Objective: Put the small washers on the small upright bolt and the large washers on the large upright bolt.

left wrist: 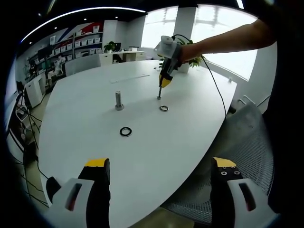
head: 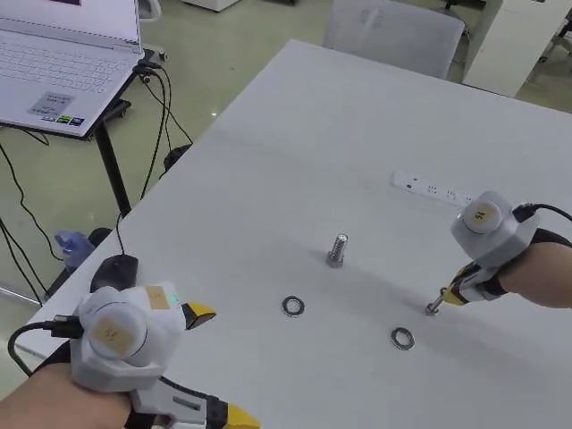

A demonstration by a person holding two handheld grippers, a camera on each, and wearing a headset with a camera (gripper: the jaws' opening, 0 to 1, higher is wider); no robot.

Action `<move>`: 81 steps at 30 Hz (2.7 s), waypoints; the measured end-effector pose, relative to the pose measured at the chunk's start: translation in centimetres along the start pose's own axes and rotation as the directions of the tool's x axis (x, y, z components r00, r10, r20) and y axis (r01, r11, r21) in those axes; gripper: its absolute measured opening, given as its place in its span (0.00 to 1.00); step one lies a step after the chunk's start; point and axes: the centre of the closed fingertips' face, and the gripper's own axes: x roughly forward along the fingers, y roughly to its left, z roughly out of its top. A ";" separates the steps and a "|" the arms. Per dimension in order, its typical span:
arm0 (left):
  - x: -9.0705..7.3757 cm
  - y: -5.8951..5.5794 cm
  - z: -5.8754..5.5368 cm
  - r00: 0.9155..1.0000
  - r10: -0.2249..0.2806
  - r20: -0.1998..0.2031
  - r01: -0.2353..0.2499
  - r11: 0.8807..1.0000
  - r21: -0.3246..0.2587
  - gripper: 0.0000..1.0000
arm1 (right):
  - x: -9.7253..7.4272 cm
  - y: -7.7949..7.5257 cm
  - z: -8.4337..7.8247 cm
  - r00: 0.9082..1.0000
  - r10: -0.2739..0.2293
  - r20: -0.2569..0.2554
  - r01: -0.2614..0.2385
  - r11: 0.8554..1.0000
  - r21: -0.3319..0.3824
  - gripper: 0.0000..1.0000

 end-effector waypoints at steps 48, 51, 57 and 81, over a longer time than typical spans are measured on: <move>0.5 0.3 -0.3 1.000 -0.008 -0.017 0.008 1.000 -0.023 0.84 | 4.4 0.4 -1.0 0.999 0.038 -0.033 -0.039 0.999 -0.025 0.13; 0.6 0.3 -0.3 1.000 -0.011 -0.023 0.010 1.000 -0.018 0.83 | 4.4 0.3 -1.0 0.999 0.033 -0.036 -0.034 0.999 -0.036 0.13; 0.6 0.2 -0.1 1.000 -0.014 -0.019 0.013 1.000 -0.023 0.83 | 4.3 0.3 -0.9 0.999 0.033 -0.033 -0.035 0.999 -0.032 0.13; -0.2 -0.2 -0.2 1.000 -0.012 -0.015 0.012 1.000 -0.013 0.82 | 2.7 0.2 0.3 1.000 0.023 0.005 -0.023 0.998 -0.058 0.27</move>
